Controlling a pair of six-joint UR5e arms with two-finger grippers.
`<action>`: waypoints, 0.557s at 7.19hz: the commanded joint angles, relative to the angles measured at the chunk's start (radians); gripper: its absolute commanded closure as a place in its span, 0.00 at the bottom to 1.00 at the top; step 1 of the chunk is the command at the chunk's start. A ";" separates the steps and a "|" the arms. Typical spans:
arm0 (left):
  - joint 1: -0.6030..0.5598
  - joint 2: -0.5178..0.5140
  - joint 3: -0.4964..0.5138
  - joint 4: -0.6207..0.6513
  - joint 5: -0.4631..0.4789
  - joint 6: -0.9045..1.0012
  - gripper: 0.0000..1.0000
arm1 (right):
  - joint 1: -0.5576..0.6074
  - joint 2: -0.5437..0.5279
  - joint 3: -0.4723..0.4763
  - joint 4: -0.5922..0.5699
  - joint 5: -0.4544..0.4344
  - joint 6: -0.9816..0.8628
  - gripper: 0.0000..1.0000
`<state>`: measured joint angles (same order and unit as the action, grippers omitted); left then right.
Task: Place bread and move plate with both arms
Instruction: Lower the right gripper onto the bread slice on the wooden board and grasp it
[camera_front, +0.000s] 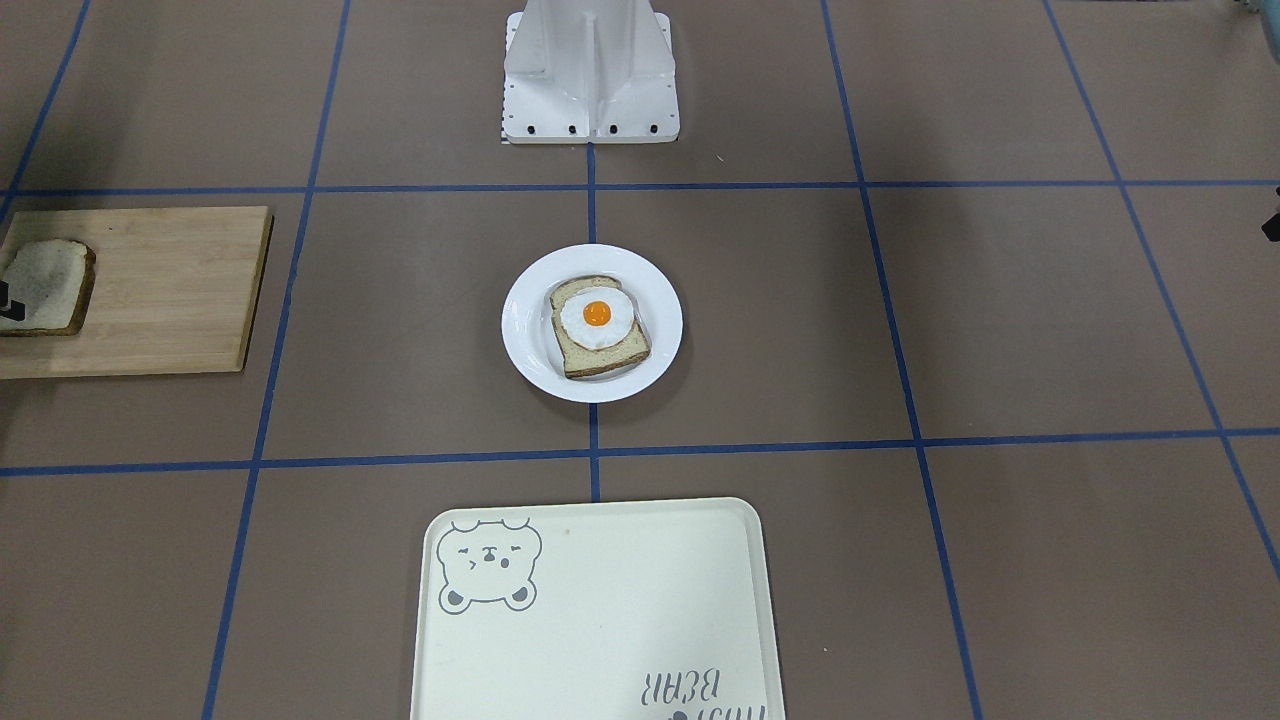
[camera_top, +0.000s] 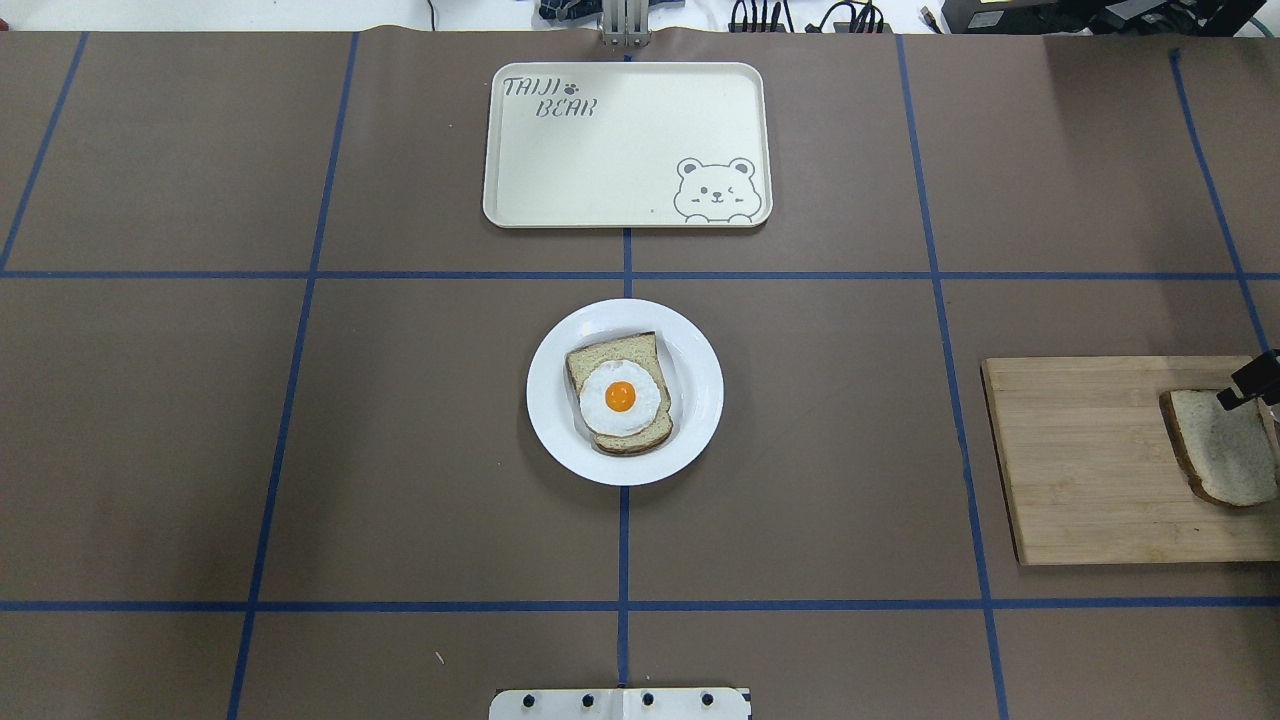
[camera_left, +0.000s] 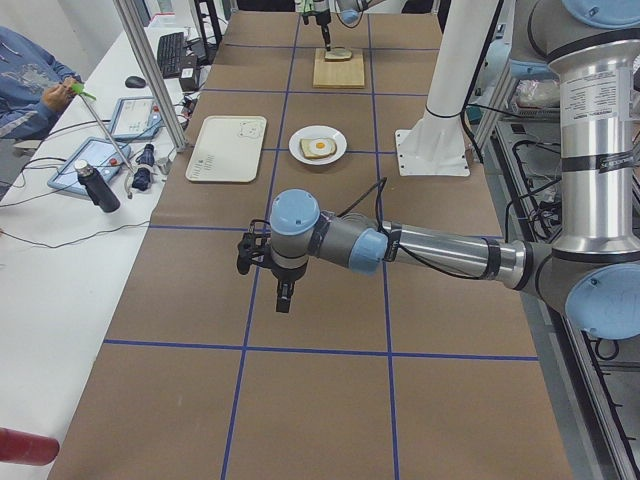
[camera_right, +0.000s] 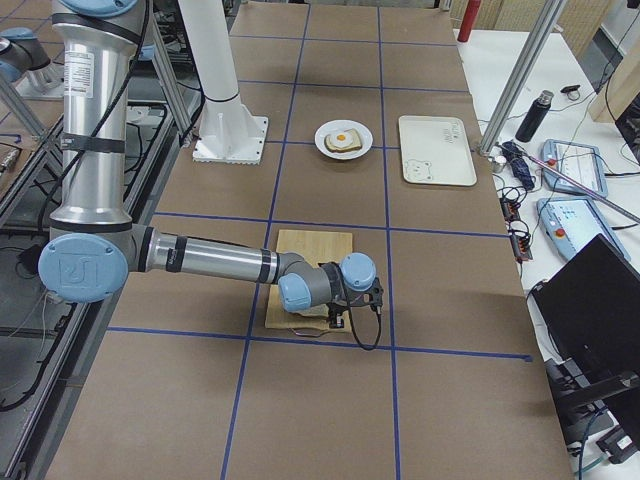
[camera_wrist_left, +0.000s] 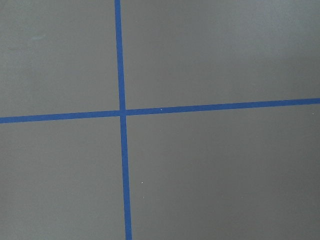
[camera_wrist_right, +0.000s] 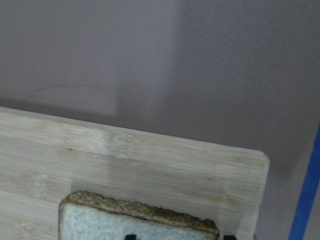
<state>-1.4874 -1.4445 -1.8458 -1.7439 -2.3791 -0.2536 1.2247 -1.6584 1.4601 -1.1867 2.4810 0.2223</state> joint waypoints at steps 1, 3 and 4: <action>-0.001 -0.002 -0.003 0.000 0.000 -0.007 0.02 | -0.001 0.003 -0.006 -0.001 -0.001 0.000 0.66; -0.001 -0.004 -0.015 0.003 0.000 -0.009 0.02 | -0.001 0.003 -0.004 -0.001 0.001 0.000 0.69; -0.001 -0.004 -0.015 0.003 0.000 -0.009 0.02 | -0.001 0.003 -0.004 -0.001 0.001 0.000 0.60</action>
<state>-1.4879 -1.4477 -1.8582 -1.7414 -2.3792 -0.2620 1.2241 -1.6553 1.4552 -1.1873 2.4814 0.2224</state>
